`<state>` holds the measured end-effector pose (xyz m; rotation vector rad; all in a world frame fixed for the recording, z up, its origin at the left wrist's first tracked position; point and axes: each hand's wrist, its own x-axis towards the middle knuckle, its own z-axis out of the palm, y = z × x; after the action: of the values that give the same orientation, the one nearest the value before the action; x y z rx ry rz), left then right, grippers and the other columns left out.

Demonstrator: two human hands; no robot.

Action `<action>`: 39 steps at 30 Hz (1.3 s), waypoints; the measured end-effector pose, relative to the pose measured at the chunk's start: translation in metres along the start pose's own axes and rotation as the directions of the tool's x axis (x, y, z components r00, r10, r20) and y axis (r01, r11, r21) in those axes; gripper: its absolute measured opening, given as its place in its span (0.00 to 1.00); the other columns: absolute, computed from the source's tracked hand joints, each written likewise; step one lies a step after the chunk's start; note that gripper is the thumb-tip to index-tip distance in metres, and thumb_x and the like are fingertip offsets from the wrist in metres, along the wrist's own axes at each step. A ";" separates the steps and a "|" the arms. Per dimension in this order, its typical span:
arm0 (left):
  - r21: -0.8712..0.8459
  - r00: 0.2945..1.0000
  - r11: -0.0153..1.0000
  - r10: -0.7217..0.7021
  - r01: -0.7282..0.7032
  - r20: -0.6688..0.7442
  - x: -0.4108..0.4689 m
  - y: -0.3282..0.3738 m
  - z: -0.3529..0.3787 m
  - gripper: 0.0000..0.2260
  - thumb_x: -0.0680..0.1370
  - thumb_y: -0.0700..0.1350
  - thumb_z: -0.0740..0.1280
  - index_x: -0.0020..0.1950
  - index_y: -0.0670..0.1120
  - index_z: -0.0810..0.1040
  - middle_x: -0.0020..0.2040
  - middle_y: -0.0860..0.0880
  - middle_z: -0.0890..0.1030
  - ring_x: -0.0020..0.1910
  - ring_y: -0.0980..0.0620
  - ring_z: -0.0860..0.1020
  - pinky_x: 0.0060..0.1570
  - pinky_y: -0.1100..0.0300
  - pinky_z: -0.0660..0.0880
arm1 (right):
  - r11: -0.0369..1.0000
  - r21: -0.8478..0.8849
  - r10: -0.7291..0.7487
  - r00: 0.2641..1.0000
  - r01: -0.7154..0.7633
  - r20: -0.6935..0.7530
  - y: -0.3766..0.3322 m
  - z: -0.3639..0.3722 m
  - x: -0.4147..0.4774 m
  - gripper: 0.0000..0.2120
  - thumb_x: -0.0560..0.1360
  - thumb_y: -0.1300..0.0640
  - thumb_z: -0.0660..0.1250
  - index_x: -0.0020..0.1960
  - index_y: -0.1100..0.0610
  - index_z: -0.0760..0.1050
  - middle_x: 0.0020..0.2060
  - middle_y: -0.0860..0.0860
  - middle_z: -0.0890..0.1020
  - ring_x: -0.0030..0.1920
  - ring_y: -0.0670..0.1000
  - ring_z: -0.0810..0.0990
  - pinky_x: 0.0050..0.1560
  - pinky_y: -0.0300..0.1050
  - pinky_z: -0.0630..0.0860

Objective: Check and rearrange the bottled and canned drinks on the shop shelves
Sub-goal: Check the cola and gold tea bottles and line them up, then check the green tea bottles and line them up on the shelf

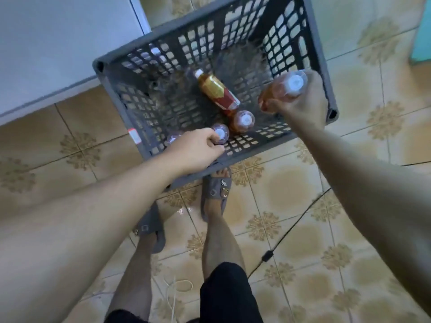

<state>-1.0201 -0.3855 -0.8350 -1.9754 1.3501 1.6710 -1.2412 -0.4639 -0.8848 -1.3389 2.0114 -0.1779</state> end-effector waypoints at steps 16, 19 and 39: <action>-0.045 1.000 0.999 -0.016 0.016 0.000 0.025 -0.011 0.011 0.09 0.79 0.54 0.68 0.58 0.57 0.77 0.47 0.59 0.81 0.48 0.46 0.83 0.55 0.46 0.78 | 0.826 -0.541 0.034 0.943 0.160 0.331 0.046 0.056 0.044 0.26 0.77 0.42 0.68 0.68 0.54 0.68 0.52 0.53 0.81 0.49 0.57 0.79 0.47 0.52 0.78; -0.009 0.999 1.000 -0.002 0.002 -0.037 -0.001 0.005 0.004 0.12 0.79 0.54 0.67 0.61 0.54 0.78 0.50 0.57 0.80 0.53 0.49 0.81 0.58 0.51 0.76 | 0.875 -0.480 0.117 0.941 0.054 0.318 0.030 0.028 0.028 0.21 0.75 0.43 0.71 0.61 0.52 0.70 0.49 0.49 0.79 0.48 0.53 0.77 0.40 0.46 0.74; 0.512 0.613 0.722 0.681 -0.466 -0.402 -0.535 0.126 -0.207 0.19 0.80 0.60 0.62 0.70 0.56 0.73 0.61 0.56 0.81 0.57 0.51 0.78 0.57 0.53 0.76 | 0.851 -0.426 -0.383 0.917 0.306 -0.108 -0.357 -0.366 -0.359 0.26 0.78 0.41 0.67 0.72 0.51 0.71 0.68 0.53 0.78 0.66 0.56 0.76 0.61 0.47 0.72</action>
<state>-0.9386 -0.3314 -0.2557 -1.9828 2.5543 0.8549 -1.1192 -0.4148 -0.2738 -2.0188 2.0125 -0.0552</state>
